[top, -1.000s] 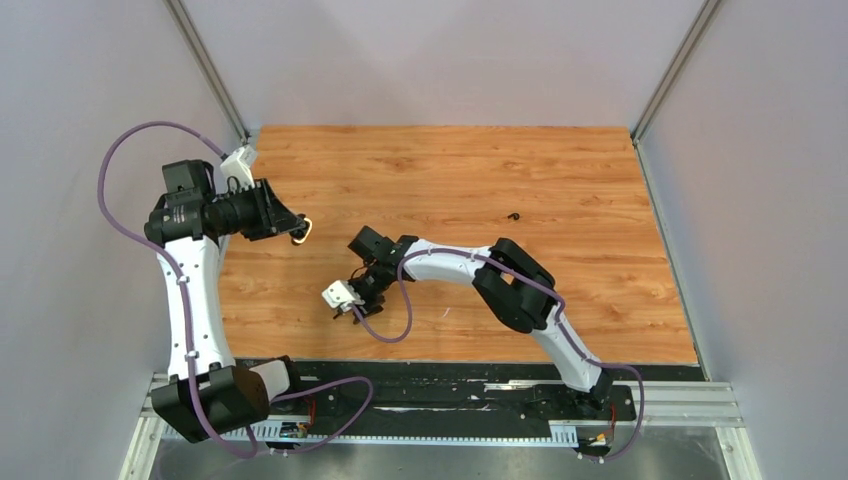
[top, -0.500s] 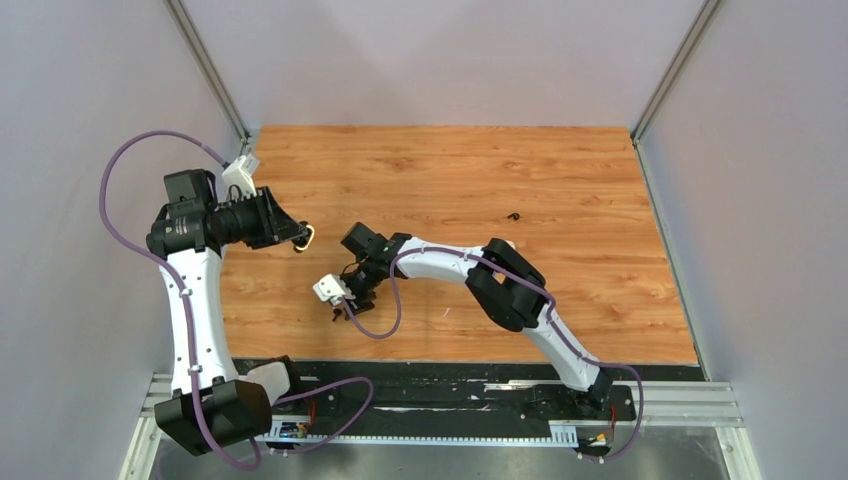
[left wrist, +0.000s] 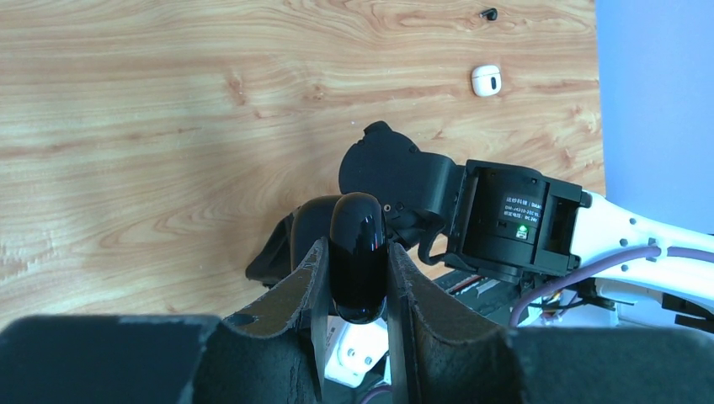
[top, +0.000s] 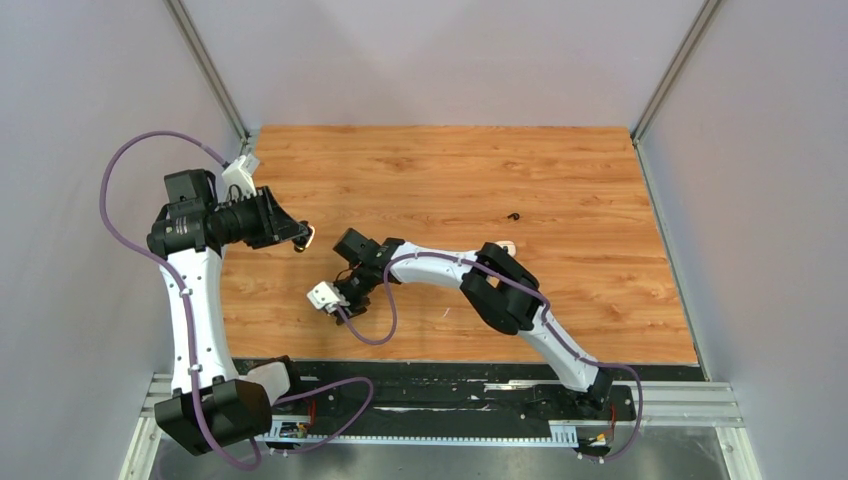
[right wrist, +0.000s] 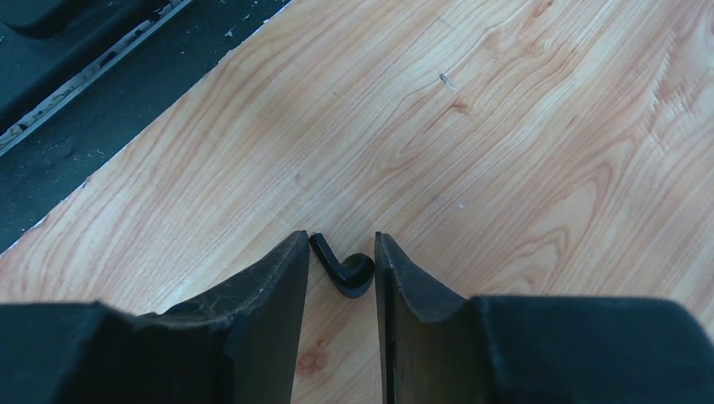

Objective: Insert the wireless bluetooth earbuds into the charging case
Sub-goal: Move the left earbud to the center of the board.

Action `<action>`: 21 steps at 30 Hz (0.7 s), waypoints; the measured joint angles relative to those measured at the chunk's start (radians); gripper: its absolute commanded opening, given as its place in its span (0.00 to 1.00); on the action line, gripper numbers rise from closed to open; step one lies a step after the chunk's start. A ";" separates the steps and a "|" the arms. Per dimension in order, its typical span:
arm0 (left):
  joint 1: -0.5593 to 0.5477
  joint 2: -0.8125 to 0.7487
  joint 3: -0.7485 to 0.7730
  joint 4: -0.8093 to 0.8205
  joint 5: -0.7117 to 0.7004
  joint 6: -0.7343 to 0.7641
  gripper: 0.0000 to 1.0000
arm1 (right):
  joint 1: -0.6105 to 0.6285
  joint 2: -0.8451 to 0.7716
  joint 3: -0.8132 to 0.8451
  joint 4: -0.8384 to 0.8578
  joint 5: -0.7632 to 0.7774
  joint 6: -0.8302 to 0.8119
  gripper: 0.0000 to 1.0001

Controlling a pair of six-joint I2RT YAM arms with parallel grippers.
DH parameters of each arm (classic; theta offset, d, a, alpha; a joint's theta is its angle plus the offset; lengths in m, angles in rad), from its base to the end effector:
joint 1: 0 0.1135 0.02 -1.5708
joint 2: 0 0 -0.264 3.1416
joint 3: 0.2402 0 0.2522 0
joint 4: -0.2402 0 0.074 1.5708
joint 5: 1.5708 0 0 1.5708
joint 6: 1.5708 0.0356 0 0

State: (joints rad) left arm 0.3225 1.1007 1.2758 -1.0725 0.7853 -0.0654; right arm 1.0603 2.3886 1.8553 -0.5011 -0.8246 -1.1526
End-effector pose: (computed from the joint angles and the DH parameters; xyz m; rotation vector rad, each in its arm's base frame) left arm 0.1911 0.0373 0.3731 -0.1141 2.2806 -0.8268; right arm 0.2236 0.4527 0.1368 -2.2680 0.8144 1.0150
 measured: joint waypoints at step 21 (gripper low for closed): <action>0.000 0.041 0.000 0.047 0.040 -0.042 0.00 | -0.211 -0.400 -0.521 0.022 0.410 0.866 0.18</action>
State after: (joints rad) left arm 0.3225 1.1416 1.2758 -1.0252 0.8249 -0.1070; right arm 0.8497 1.9888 1.3342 -0.4789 -0.4149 -0.2863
